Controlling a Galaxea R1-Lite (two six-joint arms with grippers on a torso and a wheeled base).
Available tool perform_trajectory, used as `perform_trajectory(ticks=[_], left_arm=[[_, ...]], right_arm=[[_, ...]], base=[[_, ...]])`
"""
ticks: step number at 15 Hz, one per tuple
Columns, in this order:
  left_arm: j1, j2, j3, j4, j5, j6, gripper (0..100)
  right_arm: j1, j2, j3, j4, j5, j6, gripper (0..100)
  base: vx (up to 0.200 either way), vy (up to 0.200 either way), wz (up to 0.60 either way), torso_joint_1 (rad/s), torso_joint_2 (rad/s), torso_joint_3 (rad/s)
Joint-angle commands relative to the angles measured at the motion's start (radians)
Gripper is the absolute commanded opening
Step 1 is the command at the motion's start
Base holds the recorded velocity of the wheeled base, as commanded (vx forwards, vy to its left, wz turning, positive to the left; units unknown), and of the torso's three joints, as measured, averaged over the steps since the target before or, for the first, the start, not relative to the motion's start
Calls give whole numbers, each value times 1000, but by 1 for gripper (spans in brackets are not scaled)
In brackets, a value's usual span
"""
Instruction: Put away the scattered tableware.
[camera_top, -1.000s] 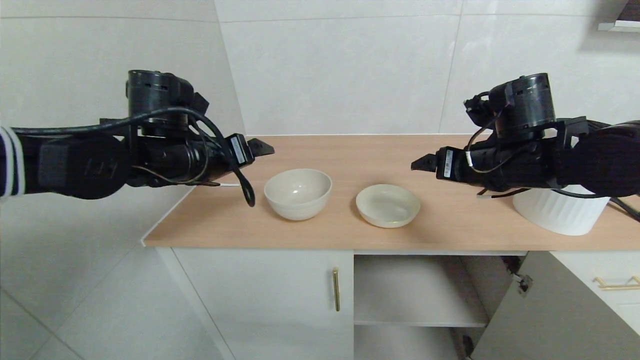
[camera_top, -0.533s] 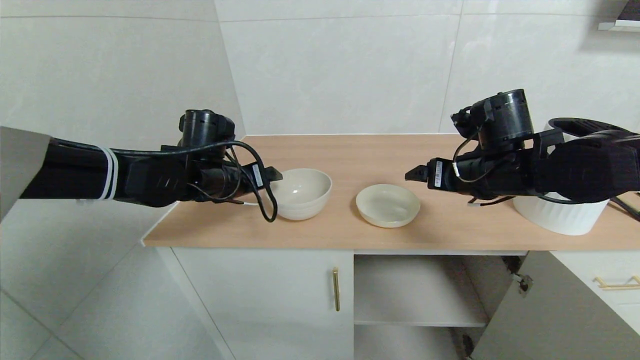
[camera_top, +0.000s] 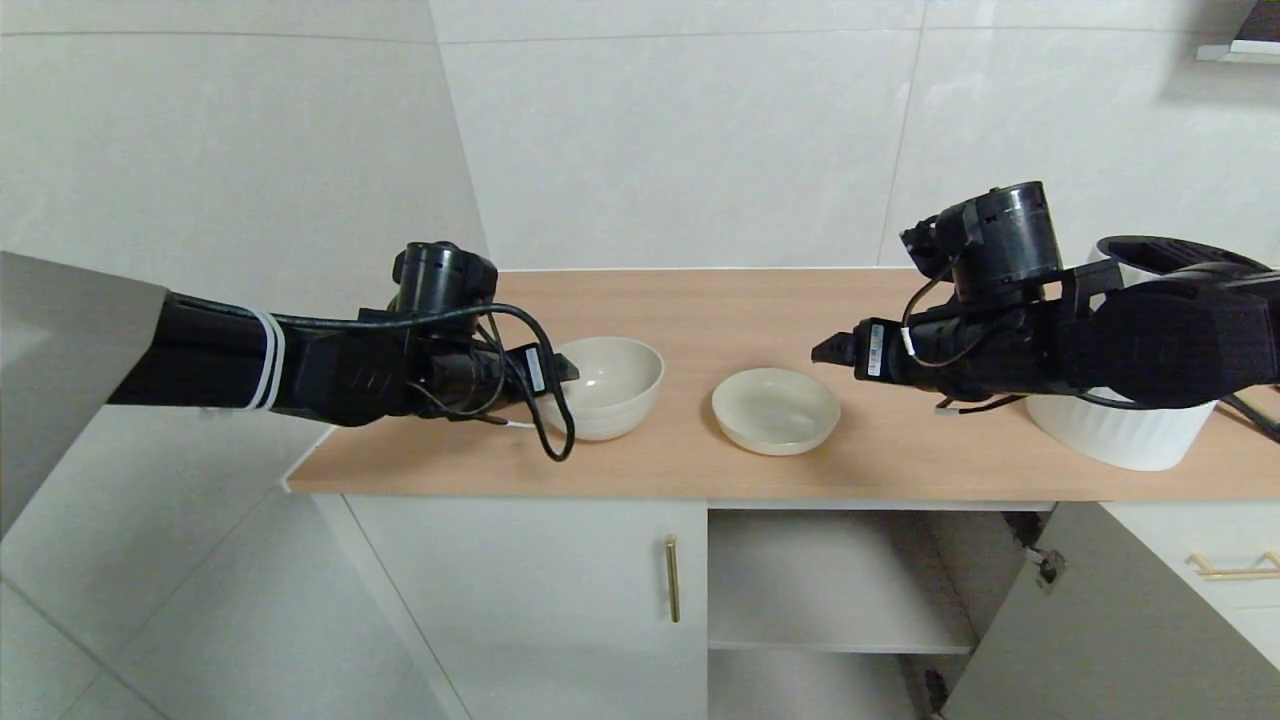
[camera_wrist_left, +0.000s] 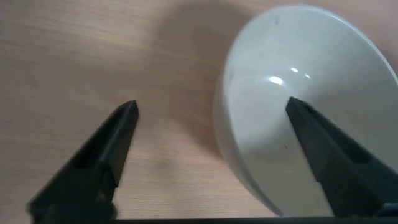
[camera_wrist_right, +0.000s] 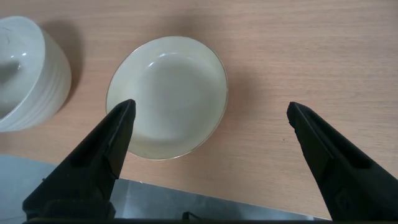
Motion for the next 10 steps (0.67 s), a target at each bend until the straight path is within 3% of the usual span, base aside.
perform_trajectory(ticks=[1,4,7,10], left_arm=[[-5,6,0,-1,0,1,0],[-8,2,0,-1,-1,20,0],[-8,-44,7,0,0,17,0],[-29,-198,76,-4,-10,17,0]], right_arm=[[0,-3,0,0,1,0,100],[0,-5,-1,0,1,0,100],[0,-2,-3,0,1,-2,100],[-1,61,-18,8,-2,-2,100]], base=[[0,0,0,0,0,0],[0,0,0,0,0,0],[0,0,0,0,0,0],[0,0,0,0,0,0]])
